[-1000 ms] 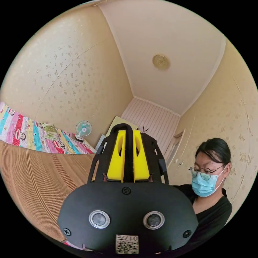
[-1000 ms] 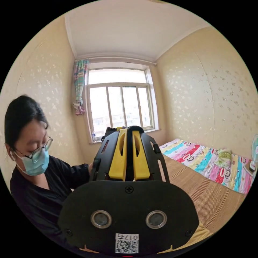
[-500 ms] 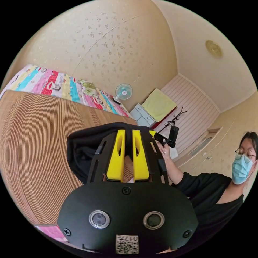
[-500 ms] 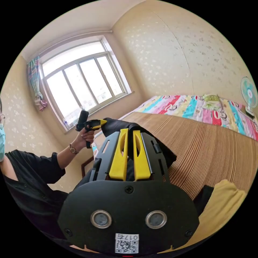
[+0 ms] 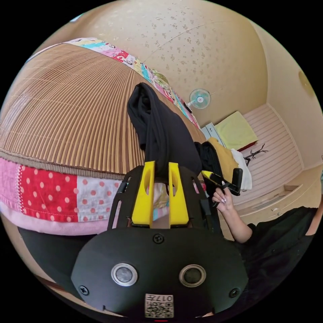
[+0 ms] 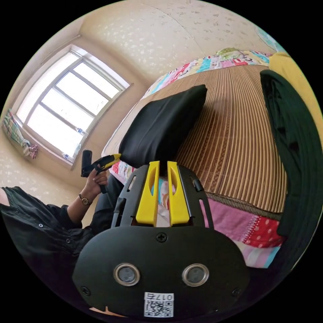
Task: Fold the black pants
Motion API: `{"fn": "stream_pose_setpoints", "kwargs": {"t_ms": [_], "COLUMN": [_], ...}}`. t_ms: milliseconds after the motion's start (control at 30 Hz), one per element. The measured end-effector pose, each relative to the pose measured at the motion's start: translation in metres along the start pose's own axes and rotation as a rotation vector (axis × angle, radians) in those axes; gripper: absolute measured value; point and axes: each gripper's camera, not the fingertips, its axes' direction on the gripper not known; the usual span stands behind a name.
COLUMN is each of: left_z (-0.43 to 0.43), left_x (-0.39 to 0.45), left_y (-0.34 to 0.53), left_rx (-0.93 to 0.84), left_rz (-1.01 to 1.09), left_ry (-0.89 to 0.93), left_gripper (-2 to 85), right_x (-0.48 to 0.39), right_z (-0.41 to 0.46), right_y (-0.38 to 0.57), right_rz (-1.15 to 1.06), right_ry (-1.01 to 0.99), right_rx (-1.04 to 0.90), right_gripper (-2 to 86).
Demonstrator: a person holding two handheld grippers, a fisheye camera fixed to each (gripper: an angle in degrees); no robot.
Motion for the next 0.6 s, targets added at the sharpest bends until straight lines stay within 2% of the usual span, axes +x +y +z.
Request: {"fn": "stream_pose_setpoints", "kwargs": {"t_ms": [133,200,367,467,600], "left_z": [-0.027,-0.023,0.004,-0.006,-0.051], "left_x": [-0.002,-0.009,-0.017,-0.022,-0.045], "left_y": [-0.026,-0.041,-0.063,-0.069,-0.075], "left_rx": [0.105,0.083,-0.062,-0.042,0.025], "left_rz": [-0.019,-0.043,-0.108,-0.122,-0.165], "left_ry": [0.031,0.054,-0.011,0.011,-0.008], "left_gripper": [14.8,16.1,15.7,12.8,11.1], "right_x": [0.034,0.056,0.112,0.114,0.106], "right_z": [0.019,0.046,0.142,0.159,0.201], "right_y": [-0.044,-0.063,-0.082,-0.079,-0.087], "right_rz": [0.003,0.021,0.102,0.079,0.054], "right_ry": [-0.054,-0.067,-0.119,-0.058,-0.068], "right_rx": [0.027,0.001,-0.14,-0.093,-0.133], "right_gripper": [13.3,15.3,15.6,15.3,14.7]}}
